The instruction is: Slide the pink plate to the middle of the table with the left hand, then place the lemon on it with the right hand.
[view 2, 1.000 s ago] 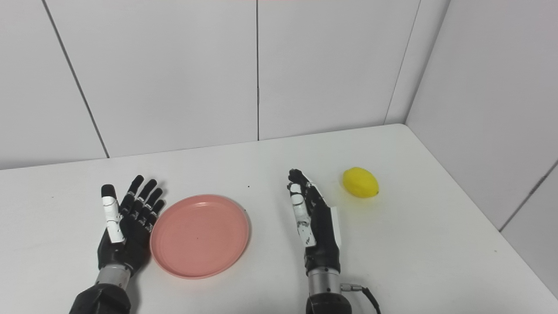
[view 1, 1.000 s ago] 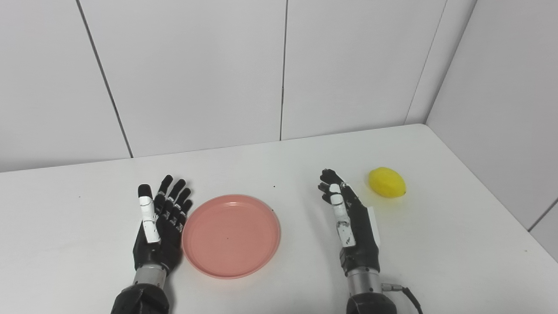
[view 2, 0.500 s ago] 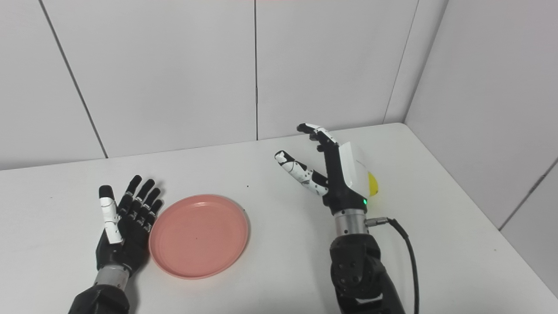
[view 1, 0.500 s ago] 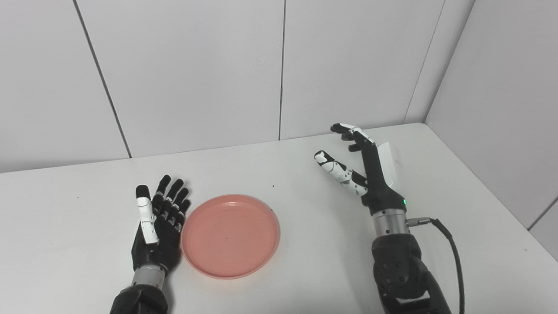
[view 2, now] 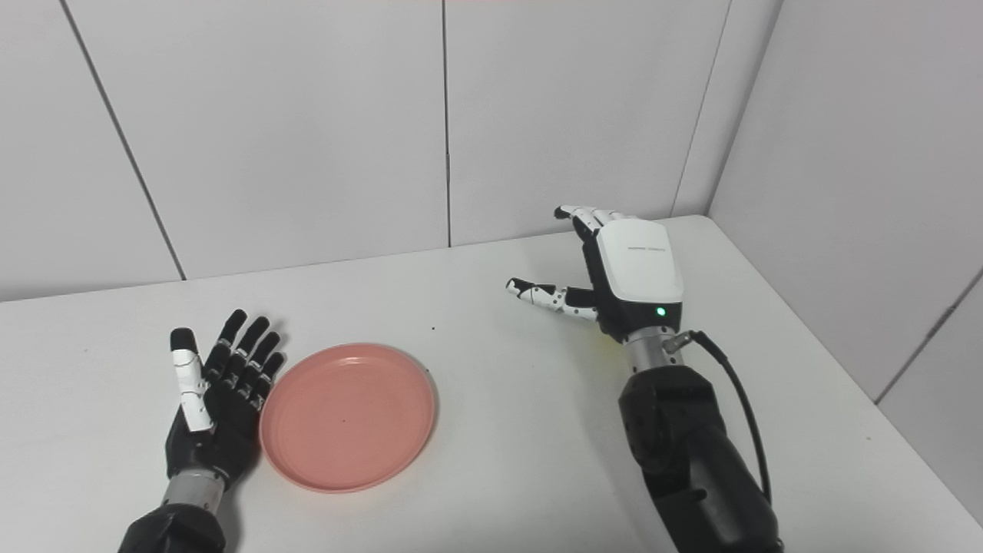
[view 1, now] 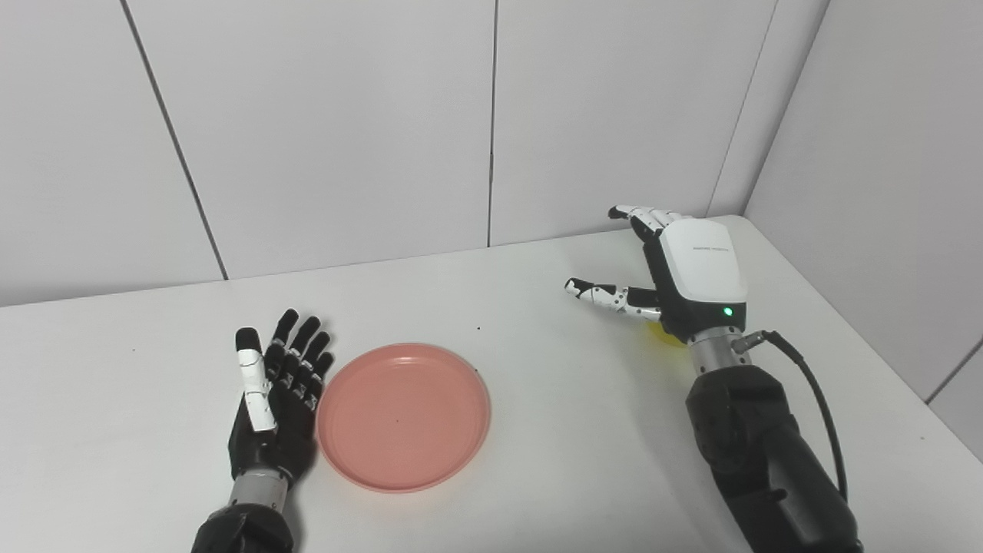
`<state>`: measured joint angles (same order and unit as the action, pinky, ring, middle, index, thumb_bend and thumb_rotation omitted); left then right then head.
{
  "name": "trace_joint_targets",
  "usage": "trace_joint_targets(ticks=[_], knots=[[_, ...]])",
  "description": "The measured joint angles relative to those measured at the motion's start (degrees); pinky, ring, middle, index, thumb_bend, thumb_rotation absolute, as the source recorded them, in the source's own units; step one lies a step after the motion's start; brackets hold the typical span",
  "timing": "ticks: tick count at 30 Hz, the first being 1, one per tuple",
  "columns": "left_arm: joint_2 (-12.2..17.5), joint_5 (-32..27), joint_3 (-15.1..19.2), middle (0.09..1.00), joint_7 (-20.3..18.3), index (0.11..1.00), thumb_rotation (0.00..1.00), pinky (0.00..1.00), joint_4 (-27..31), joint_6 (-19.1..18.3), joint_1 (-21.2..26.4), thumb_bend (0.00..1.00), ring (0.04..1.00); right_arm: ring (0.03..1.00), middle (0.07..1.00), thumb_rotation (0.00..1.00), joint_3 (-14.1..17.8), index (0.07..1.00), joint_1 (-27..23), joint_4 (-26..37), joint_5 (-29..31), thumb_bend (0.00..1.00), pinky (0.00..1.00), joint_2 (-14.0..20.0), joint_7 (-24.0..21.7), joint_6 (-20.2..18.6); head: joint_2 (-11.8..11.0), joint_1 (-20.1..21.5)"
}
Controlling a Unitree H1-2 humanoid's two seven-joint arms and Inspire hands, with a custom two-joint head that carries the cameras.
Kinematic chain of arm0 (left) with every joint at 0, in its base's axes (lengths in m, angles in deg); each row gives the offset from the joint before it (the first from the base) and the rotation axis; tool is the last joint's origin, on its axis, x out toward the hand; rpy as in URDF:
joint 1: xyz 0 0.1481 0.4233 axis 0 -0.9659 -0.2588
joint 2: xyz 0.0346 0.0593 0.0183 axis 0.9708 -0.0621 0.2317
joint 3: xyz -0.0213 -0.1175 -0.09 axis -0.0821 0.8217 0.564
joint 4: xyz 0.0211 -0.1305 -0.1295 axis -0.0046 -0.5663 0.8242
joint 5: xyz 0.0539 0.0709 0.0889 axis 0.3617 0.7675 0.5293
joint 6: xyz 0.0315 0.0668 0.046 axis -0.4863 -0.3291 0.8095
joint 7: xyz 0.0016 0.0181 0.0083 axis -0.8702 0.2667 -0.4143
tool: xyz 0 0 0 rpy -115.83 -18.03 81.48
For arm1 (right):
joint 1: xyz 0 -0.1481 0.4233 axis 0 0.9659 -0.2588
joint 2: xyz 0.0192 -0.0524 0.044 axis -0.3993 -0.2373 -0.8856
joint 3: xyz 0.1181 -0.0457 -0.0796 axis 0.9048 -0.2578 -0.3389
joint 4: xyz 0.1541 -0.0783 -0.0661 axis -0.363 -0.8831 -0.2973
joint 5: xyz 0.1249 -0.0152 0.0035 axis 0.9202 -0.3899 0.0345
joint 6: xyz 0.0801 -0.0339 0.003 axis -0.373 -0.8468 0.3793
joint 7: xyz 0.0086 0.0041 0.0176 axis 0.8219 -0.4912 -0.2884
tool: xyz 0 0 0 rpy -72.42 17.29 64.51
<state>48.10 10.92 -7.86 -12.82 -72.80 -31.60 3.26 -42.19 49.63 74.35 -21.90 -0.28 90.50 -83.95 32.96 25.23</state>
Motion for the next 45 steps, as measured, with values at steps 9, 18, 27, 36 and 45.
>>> trace_joint_targets(ticks=[9, 18, 27, 36, 45], knots=[[0.0, 0.0, 0.0, 0.929, 0.0, 0.930, 0.90, 0.98, 0.1, 0.0, -0.1, 0.82, 0.945, 0.675, 0.710, 0.75, -0.2, 0.690, -0.3, -7.5, -0.7, 0.87, 0.60, 4.2, 2.8, 0.7, 0.1, -0.2], [0.0, 0.0, 0.0, 0.932, 0.0, 0.934, 0.90, 0.99, 0.3, 0.0, -0.2, 0.82, 0.948, 0.673, 0.708, 0.74, -0.5, 0.698, -1.0, -14.2, 2.3, 0.86, 0.61, 5.4, 3.9, 0.8, -0.1, -0.5], [-0.1, 0.2, 0.0, 0.925, 0.1, 0.930, 0.89, 0.98, 0.5, 0.0, -0.5, 0.82, 0.943, 0.662, 0.724, 0.75, -1.1, 0.705, -2.9, -16.3, 6.3, 0.85, 0.55, 6.2, 2.4, 0.8, 0.1, -0.9], [-0.2, 0.2, 0.0, 0.928, 0.1, 0.935, 0.89, 0.98, 0.5, 0.0, -0.5, 0.82, 0.945, 0.629, 0.704, 0.75, -2.3, 0.719, -4.1, -17.8, 7.1, 0.84, 0.52, 6.2, 1.0, 0.7, 0.2, -1.1], [-0.1, 0.5, -0.2, 0.934, 0.1, 0.945, 0.89, 0.98, 0.6, 0.0, -0.5, 0.83, 0.948, 0.621, 0.710, 0.74, -3.2, 0.728, -4.2, -18.5, 8.0, 0.85, 0.51, 5.7, 0.2, 0.5, 0.4, -1.3]])
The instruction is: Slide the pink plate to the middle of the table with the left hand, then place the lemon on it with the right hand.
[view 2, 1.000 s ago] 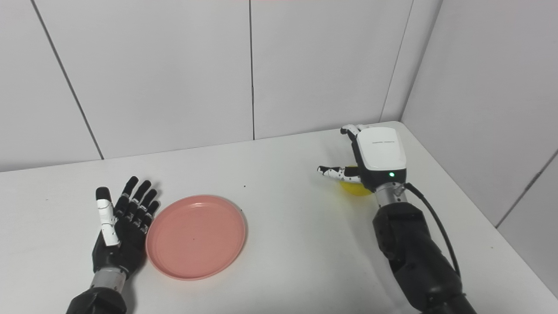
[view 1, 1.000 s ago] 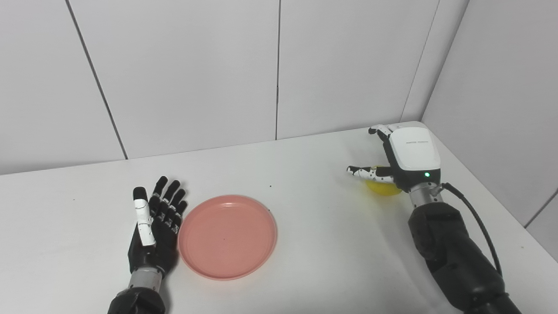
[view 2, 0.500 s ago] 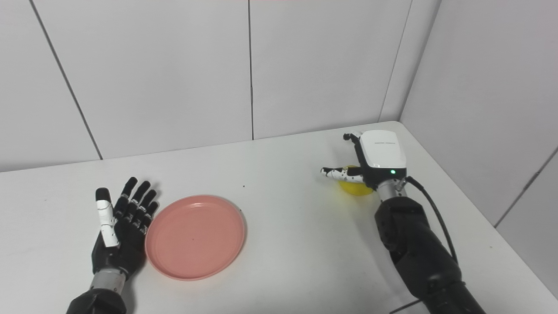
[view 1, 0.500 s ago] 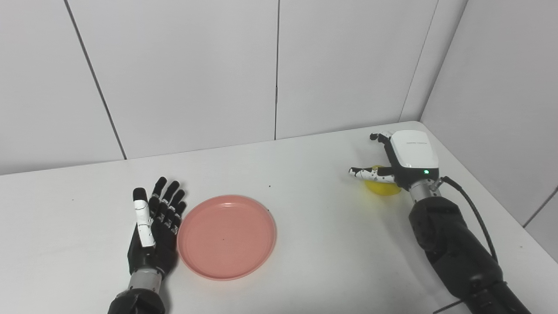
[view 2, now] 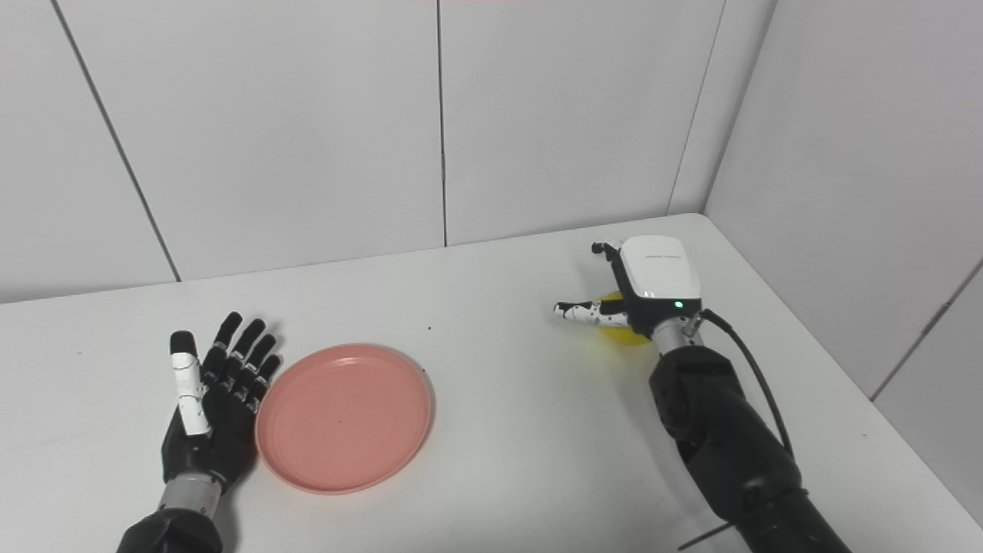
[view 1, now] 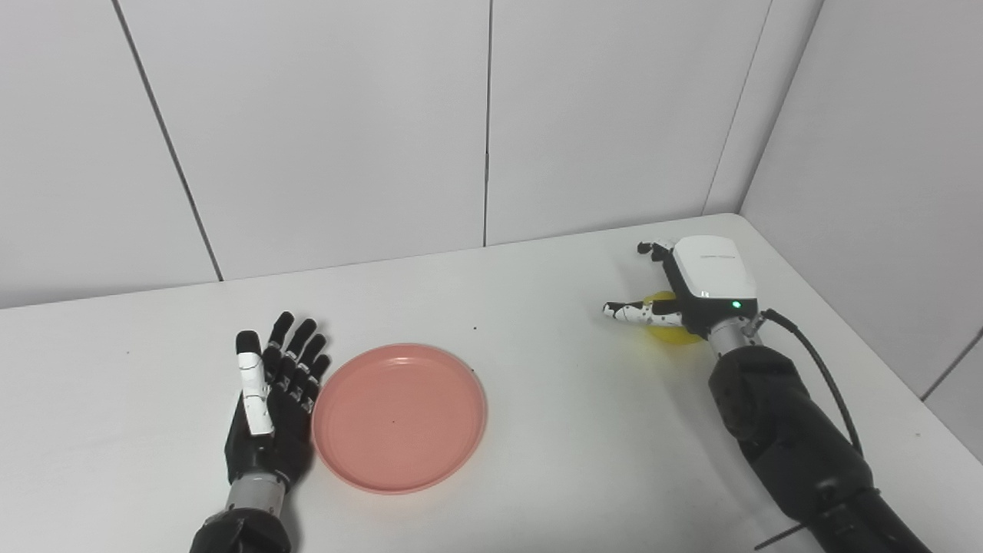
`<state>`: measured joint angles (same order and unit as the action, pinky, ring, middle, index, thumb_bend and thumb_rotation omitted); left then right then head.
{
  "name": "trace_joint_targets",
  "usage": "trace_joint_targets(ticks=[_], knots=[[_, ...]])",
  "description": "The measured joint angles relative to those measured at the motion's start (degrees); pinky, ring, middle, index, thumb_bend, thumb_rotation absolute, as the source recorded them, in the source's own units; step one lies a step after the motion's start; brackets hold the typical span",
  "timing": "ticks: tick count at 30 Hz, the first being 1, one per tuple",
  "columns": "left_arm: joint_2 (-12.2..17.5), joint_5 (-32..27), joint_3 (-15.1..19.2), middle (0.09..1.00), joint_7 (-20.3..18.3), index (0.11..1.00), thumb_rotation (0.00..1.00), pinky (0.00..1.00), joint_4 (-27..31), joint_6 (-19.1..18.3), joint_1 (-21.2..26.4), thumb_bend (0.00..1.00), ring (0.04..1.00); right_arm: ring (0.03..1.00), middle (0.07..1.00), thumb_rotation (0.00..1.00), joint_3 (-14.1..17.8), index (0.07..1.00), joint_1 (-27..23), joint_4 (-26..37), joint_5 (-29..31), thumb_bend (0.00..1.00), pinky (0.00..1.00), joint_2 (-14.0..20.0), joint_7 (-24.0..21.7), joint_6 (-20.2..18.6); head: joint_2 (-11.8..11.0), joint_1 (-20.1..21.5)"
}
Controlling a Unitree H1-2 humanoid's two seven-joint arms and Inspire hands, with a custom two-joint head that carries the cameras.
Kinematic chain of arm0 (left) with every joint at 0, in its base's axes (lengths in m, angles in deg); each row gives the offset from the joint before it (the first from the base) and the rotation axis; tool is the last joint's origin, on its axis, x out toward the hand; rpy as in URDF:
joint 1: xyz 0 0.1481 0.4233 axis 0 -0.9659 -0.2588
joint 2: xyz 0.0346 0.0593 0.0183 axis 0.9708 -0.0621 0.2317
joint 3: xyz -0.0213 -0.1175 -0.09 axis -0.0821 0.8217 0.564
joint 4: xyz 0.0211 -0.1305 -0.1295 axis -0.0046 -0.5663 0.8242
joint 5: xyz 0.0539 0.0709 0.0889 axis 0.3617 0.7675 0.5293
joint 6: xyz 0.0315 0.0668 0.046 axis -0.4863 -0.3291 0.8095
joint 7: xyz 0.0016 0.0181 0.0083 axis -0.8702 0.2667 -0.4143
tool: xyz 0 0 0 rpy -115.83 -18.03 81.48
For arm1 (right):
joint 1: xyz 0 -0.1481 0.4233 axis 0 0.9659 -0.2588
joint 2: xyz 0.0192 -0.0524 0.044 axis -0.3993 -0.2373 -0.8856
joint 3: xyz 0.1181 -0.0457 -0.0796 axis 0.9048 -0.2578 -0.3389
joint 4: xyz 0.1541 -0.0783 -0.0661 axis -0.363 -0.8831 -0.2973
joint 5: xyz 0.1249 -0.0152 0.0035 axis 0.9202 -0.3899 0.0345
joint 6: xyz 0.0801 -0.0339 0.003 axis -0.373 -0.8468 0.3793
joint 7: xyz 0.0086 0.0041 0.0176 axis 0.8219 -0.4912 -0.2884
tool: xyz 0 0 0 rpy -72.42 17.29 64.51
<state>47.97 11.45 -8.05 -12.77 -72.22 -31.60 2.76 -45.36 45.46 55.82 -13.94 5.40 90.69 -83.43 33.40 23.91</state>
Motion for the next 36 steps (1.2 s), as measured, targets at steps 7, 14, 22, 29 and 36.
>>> trace_joint_targets(ticks=[7, 14, 22, 29, 36], knots=[[0.0, 0.1, -0.2, 0.930, 0.0, 0.938, 0.89, 0.97, 0.7, 0.0, -0.5, 0.82, 0.946, 0.593, 0.689, 0.71, -0.9, 0.719, 0.2, -1.0, -0.1, 0.84, 0.48, -0.6, -0.6, -0.8, 0.2, 0.0], [0.0, 0.2, -0.3, 0.931, 0.0, 0.939, 0.90, 0.96, 0.8, 0.0, -0.6, 0.82, 0.943, 0.617, 0.701, 0.70, -1.0, 0.717, 0.5, -2.2, 0.4, 0.84, 0.51, -0.6, -0.6, -1.1, 0.7, -0.1], [0.2, 0.4, -0.5, 0.934, 0.0, 0.945, 0.91, 0.97, 1.1, -0.3, -0.7, 0.80, 0.949, 0.612, 0.697, 0.72, -0.9, 0.715, 0.8, -2.2, 1.2, 0.84, 0.51, -0.5, -0.8, -1.2, 1.1, -0.1], [0.3, 1.0, -0.6, 0.935, 0.0, 0.947, 0.91, 0.97, 1.3, -0.6, -0.7, 0.79, 0.948, 0.515, 0.640, 0.66, -0.9, 0.688, 1.5, -2.2, 2.4, 0.82, 0.40, -0.5, -0.8, -1.2, 1.4, -0.1], [0.4, 1.0, -0.6, 0.933, 0.0, 0.946, 0.91, 0.96, 1.3, -0.8, -0.7, 0.79, 0.946, 0.472, 0.597, 0.63, -0.5, 0.659, 1.7, -2.2, 3.5, 0.83, 0.37, -0.5, -0.9, -1.2, 1.6, -0.1]])
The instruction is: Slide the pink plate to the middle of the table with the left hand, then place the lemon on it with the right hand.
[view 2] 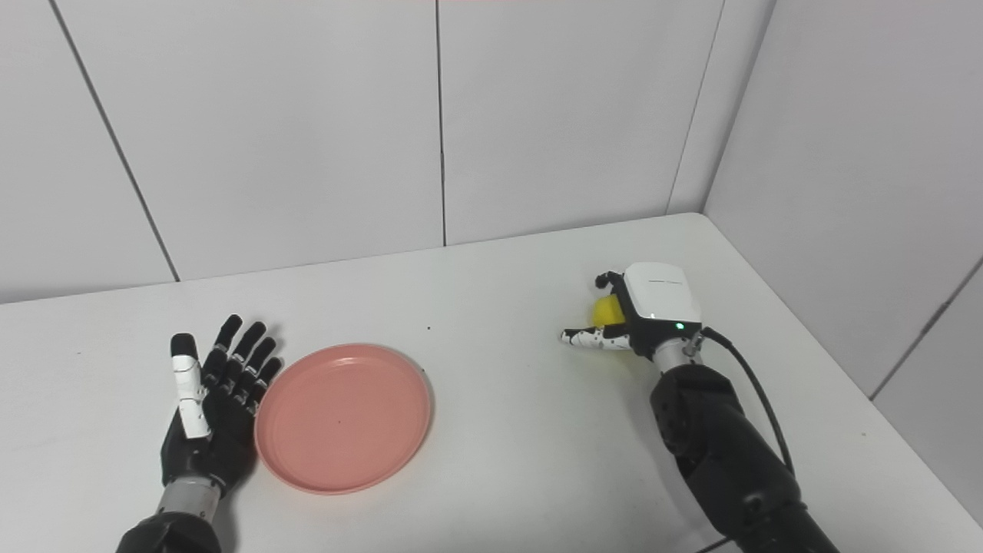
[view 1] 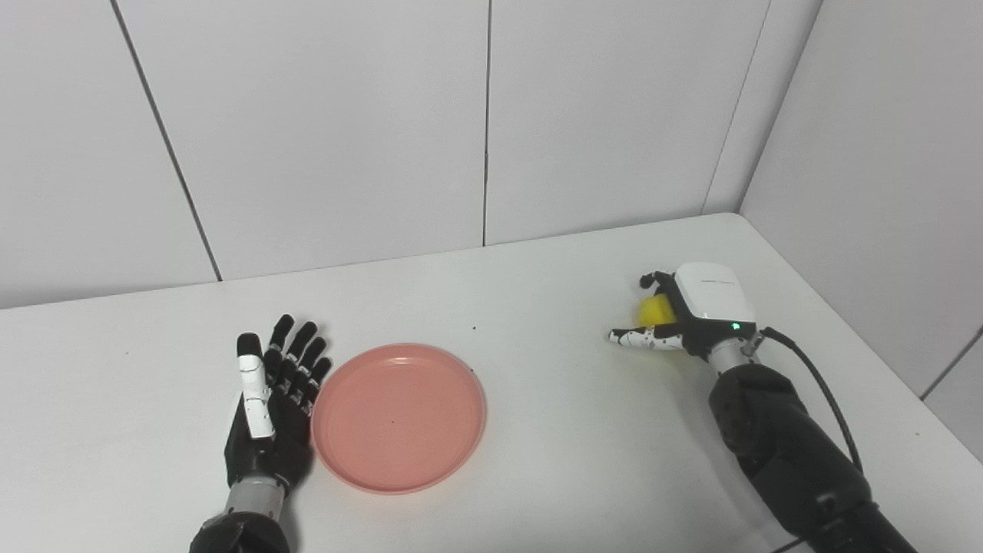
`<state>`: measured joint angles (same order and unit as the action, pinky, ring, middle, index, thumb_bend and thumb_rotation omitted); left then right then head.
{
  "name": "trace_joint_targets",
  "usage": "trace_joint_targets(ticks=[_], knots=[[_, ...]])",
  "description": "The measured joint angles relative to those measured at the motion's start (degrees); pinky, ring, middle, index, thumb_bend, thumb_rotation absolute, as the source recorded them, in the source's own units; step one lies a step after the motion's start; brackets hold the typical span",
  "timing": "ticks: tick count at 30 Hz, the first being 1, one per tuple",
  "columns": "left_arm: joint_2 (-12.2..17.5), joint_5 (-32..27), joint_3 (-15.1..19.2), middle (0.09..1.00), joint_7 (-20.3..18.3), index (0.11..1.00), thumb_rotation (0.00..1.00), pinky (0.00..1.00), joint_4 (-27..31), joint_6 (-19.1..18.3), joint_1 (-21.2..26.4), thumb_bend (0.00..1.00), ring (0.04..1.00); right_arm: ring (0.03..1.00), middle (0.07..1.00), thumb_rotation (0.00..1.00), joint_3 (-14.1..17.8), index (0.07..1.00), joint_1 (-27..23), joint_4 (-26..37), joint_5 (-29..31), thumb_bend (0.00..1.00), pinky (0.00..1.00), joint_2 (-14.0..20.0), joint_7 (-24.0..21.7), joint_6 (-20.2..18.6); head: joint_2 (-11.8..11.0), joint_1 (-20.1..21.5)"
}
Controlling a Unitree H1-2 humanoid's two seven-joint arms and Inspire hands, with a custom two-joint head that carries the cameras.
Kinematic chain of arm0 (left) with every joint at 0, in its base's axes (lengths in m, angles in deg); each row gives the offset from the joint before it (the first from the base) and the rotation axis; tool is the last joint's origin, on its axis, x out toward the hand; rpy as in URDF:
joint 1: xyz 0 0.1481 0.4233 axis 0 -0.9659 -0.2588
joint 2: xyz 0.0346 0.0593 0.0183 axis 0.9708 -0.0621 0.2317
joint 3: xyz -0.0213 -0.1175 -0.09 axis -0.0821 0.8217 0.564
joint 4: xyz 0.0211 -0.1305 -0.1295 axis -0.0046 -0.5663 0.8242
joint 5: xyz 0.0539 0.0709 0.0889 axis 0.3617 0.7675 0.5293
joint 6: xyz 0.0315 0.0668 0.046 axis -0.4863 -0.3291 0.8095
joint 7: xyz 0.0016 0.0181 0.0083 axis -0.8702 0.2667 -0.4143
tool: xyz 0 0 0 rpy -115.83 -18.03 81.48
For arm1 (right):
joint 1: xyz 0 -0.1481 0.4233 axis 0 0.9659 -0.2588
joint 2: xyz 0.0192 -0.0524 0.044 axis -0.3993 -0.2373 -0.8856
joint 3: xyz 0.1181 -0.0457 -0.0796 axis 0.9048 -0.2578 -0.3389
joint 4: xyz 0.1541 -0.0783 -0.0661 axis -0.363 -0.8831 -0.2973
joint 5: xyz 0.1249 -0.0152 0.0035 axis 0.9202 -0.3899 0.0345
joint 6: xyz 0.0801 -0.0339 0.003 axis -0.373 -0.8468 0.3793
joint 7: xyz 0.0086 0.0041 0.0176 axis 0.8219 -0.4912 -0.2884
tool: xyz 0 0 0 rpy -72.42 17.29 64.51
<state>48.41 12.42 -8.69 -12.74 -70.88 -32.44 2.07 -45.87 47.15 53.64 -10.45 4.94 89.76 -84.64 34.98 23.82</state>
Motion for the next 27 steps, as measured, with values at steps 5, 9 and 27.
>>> trace_joint_targets(ticks=[5, 9, 27], knots=[[0.1, 0.0, 0.0, 0.931, 0.0, 0.944, 0.91, 0.96, 0.3, -0.7, 0.0, 0.80, 0.943, 0.476, 0.594, 0.64, 0.3, 0.648, 0.6, -0.2, 0.6, 0.83, 0.37, 0.0, 0.0, 0.0, 0.3, -0.1], [0.2, 0.0, 0.0, 0.932, 0.0, 0.945, 0.91, 0.96, 0.8, -1.5, 0.0, 0.80, 0.944, 0.486, 0.600, 0.61, 0.5, 0.655, 0.7, -0.2, 1.1, 0.82, 0.38, 0.0, 0.1, 0.0, 0.7, 0.0], [0.5, -0.1, 0.1, 0.938, 0.2, 0.953, 0.91, 0.98, 1.7, -2.7, -0.4, 0.80, 0.953, 0.391, 0.482, 0.40, 1.9, 0.644, 2.0, -3.3, 4.6, 0.52, 0.33, -0.7, 7.0, 0.7, 1.7, 0.1]])
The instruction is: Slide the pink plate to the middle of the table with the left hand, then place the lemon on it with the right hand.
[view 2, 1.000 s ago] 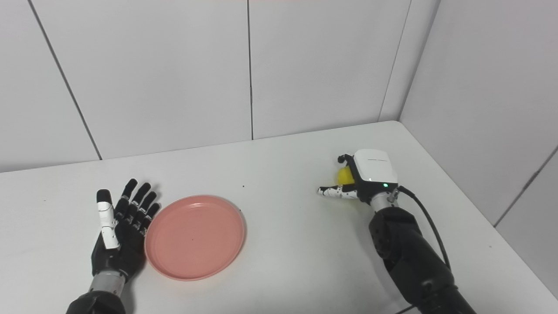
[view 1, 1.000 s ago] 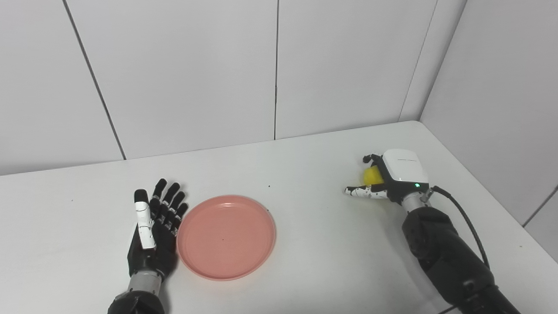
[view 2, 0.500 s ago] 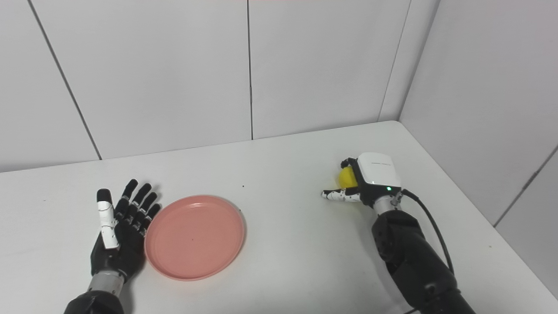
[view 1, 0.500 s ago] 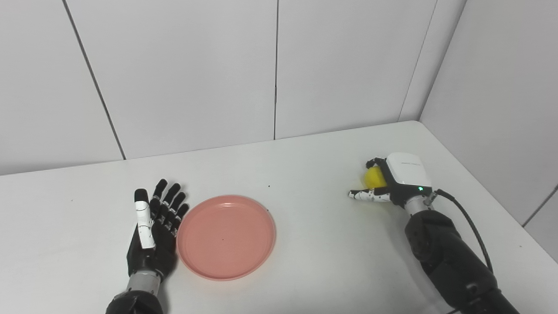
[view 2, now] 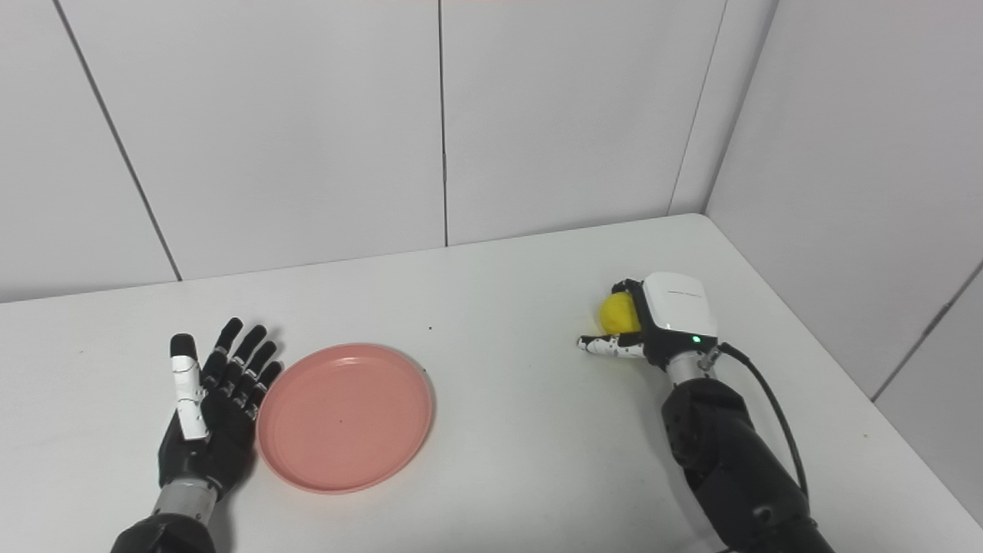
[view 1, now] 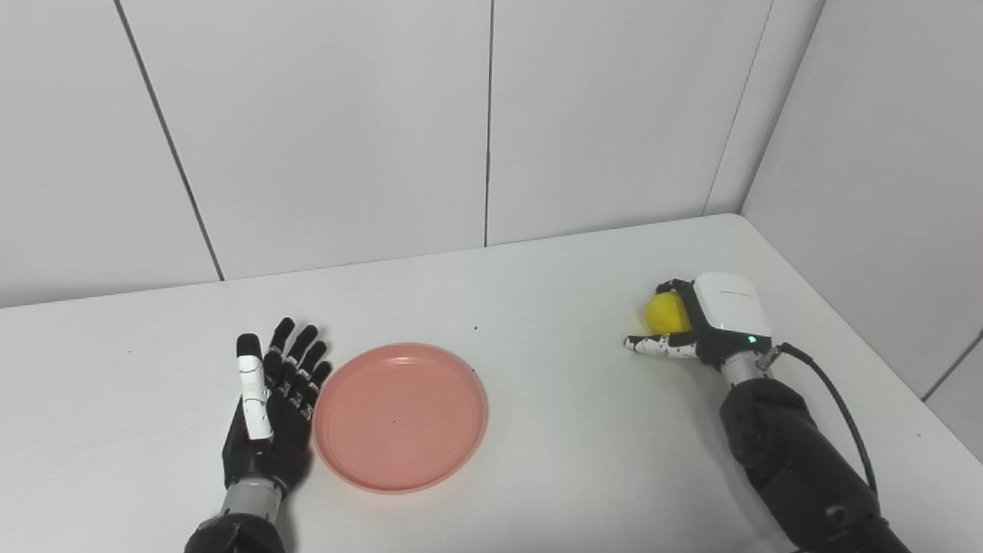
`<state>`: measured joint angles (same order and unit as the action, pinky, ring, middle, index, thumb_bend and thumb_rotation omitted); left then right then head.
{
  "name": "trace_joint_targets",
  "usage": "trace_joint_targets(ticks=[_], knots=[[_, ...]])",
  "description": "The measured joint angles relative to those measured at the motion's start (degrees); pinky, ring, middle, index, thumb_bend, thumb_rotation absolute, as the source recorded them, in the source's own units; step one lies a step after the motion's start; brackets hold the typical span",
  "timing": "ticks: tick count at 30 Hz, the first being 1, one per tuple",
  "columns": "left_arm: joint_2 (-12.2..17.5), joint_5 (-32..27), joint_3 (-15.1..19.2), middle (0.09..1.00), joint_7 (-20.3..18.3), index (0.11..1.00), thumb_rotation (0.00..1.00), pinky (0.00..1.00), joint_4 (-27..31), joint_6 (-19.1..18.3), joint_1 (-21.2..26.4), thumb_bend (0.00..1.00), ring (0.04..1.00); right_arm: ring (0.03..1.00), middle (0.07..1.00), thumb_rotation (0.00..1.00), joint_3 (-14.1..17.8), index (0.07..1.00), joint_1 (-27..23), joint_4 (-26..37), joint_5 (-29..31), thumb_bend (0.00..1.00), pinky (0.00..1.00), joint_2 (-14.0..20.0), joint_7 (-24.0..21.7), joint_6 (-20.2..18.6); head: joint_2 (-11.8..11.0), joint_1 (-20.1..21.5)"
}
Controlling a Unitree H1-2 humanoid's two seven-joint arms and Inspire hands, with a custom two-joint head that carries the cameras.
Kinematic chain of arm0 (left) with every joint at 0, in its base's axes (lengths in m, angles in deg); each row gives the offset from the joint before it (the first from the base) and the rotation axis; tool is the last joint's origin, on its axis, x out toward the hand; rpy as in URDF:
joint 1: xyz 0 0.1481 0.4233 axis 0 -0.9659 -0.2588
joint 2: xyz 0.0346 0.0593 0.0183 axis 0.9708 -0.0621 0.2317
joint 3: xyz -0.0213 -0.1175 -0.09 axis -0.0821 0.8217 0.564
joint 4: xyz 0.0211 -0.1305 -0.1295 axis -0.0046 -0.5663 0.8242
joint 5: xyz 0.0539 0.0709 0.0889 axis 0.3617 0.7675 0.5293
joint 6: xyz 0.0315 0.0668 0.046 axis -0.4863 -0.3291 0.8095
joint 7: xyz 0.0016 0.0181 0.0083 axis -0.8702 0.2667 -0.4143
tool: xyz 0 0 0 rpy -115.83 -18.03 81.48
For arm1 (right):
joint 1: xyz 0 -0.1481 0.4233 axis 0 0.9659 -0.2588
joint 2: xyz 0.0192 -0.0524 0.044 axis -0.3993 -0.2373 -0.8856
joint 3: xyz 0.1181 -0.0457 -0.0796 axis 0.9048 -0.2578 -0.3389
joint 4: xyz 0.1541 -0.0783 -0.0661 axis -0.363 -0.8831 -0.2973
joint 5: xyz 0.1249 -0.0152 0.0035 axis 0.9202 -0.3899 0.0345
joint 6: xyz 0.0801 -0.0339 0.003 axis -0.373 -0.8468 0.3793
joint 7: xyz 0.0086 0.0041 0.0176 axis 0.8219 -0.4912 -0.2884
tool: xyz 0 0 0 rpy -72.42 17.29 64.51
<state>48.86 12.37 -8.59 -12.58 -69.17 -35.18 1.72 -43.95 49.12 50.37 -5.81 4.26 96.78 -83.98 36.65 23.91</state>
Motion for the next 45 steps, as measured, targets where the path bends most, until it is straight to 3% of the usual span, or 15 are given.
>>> trace_joint_targets(ticks=[2, 3, 4, 7, 10, 12, 16, 19, 23, 31, 34, 42, 45], knots=[[0.0, 0.0, 0.0, 0.938, 0.0, 0.952, 0.91, 0.97, 0.1, -0.3, 0.0, 0.79, 0.953, 0.493, 0.556, 0.48, 0.2, 0.650, -0.1, -0.6, 1.3, 0.46, 0.40, -0.2, 0.9, 0.6, 0.1, 0.0], [0.0, 0.0, 0.0, 0.940, 0.0, 0.955, 0.92, 0.98, 0.2, -0.4, 0.0, 0.79, 0.955, 0.429, 0.488, 0.47, 0.2, 0.554, -0.1, -0.9, 1.5, 0.45, 0.35, -0.2, 1.1, 0.7, 0.1, 0.0], [0.0, -0.1, 0.0, 0.941, 0.0, 0.956, 0.92, 0.98, 0.2, -0.4, 0.0, 0.79, 0.956, 0.407, 0.465, 0.47, 0.2, 0.522, -0.2, -1.3, 1.6, 0.45, 0.33, -0.2, 1.5, 0.7, 0.1, 0.0], [0.0, -0.1, 0.0, 0.938, 0.0, 0.954, 0.91, 0.98, 0.2, -0.5, 0.0, 0.80, 0.954, 0.425, 0.487, 0.49, -0.2, 0.524, -0.6, -2.1, 1.8, 0.45, 0.34, -0.2, 2.1, 0.8, 0.2, -0.1], [0.0, -0.1, 0.0, 0.935, 0.0, 0.954, 0.91, 0.97, 0.2, -0.5, -0.1, 0.80, 0.950, 0.301, 0.370, 0.45, -0.5, 0.404, -0.9, -2.5, 1.8, 0.46, 0.24, -0.1, 2.1, 0.8, 0.2, -0.1], [0.0, -0.1, 0.0, 0.930, 0.0, 0.949, 0.91, 0.96, 0.2, -0.5, -0.1, 0.80, 0.945, 0.389, 0.457, 0.49, -0.7, 0.511, -1.1, -2.7, 2.0, 0.45, 0.30, 0.1, 2.1, 0.8, 0.2, -0.1], [0.0, -0.1, 0.0, 0.934, 0.0, 0.955, 0.92, 0.97, 0.3, -0.5, -0.1, 0.80, 0.949, 0.466, 0.529, 0.51, -0.8, 0.584, -1.0, -2.6, 2.8, 0.43, 0.37, 0.2, 2.1, 0.9, 0.2, -0.2], [0.0, 0.0, 0.0, 0.934, 0.0, 0.953, 0.92, 0.97, 0.4, -0.5, -0.1, 0.80, 0.949, 0.357, 0.424, 0.49, -0.9, 0.477, -1.0, -2.5, 3.4, 0.44, 0.29, 0.4, 2.1, 0.9, 0.2, -0.2], [0.0, 0.0, -0.1, 0.932, 0.0, 0.951, 0.91, 0.96, 0.4, -0.6, -0.1, 0.80, 0.947, 0.342, 0.430, 0.50, -1.0, 0.497, -1.0, -1.9, 4.0, 0.44, 0.26, 0.7, 1.8, 0.9, 0.2, -0.3], [-0.1, 0.1, -0.1, 0.934, 0.0, 0.956, 0.91, 0.96, 0.4, -0.6, -0.1, 0.80, 0.949, 0.199, 0.270, 0.47, -2.7, 0.314, -0.3, 3.4, 4.1, 0.43, 0.15, 1.9, -3.5, 0.9, -0.2, -0.5], [-0.4, 0.1, -0.1, 0.933, 0.1, 0.953, 0.91, 0.96, 0.4, -0.6, -0.1, 0.81, 0.948, 0.188, 0.263, 0.44, -3.7, 0.322, -0.1, 7.2, 3.9, 0.43, 0.13, 1.9, -7.1, 0.9, -0.3, -0.8], [-1.4, 0.4, -0.5, 0.928, 1.3, 0.943, 0.90, 0.96, 0.9, -0.6, -0.4, 0.79, 0.943, 0.164, 0.232, 0.41, -4.6, 0.291, -3.5, 14.5, 2.9, 0.44, 0.12, 2.7, -11.5, 1.9, -0.3, -3.0], [-2.0, 0.6, -0.9, 0.922, 1.9, 0.933, 0.89, 0.98, 1.1, -0.6, -0.6, 0.81, 0.940, 0.162, 0.233, 0.37, -5.0, 0.323, -5.0, 16.5, 2.9, 0.44, 0.11, 2.8, -12.9, 2.1, -0.4, -4.0]])
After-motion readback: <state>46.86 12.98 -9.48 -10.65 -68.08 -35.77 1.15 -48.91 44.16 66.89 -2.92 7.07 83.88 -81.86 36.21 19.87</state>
